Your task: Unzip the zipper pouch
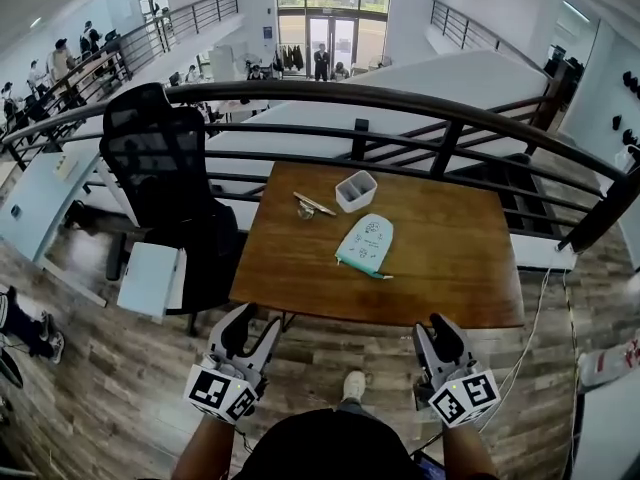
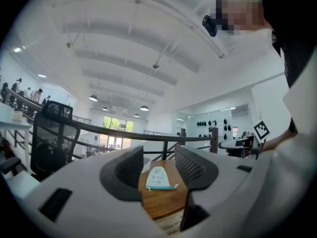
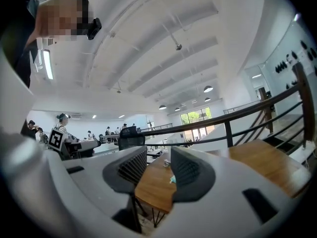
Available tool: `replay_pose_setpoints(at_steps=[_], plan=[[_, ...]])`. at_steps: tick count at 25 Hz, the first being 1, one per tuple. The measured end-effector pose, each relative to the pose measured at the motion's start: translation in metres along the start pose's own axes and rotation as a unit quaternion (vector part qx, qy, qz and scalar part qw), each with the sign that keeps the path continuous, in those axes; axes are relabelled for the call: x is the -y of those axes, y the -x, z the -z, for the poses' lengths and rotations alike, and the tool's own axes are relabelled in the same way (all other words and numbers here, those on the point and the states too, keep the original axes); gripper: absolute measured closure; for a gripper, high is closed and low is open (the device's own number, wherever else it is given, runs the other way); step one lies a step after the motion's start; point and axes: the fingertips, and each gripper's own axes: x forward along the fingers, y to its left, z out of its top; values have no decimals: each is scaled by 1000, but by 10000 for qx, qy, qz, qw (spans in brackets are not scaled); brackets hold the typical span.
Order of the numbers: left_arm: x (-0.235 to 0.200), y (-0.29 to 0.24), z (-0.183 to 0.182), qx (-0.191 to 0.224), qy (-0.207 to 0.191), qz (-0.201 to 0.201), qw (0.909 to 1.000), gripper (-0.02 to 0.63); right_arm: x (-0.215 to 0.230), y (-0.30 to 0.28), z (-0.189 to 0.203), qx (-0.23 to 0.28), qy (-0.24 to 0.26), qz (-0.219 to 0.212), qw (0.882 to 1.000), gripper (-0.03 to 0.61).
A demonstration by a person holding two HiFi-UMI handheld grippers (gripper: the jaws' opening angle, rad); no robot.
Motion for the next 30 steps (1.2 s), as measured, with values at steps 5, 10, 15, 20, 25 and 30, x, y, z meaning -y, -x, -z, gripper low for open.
replay_pose_setpoints(at_steps=[5, 10, 15, 20, 25, 30], plan=[[-3, -44, 4, -6, -21, -151, 9999, 408, 37, -39, 0, -187, -13, -275, 9994, 434], [1, -81, 6, -43, -84, -291, 9995, 413, 65, -72, 2, -493, 179, -619, 9967, 437], [8, -111, 14, -158, -188, -447, 9987, 420, 83, -104, 15, -838, 388, -1044, 9902, 439], [20, -129, 24, -287, -158, -541, 9980, 437, 90, -122, 28, -1142, 722, -1380, 9812, 456], [27, -141, 43, -530, -232, -508, 9970, 445, 91, -140, 51, -1428, 705, -1627, 9737, 456], [22, -155, 48, -635, -286, -475, 9964, 453, 87, -162, 76, -1742, 750, -1793, 9653, 456]])
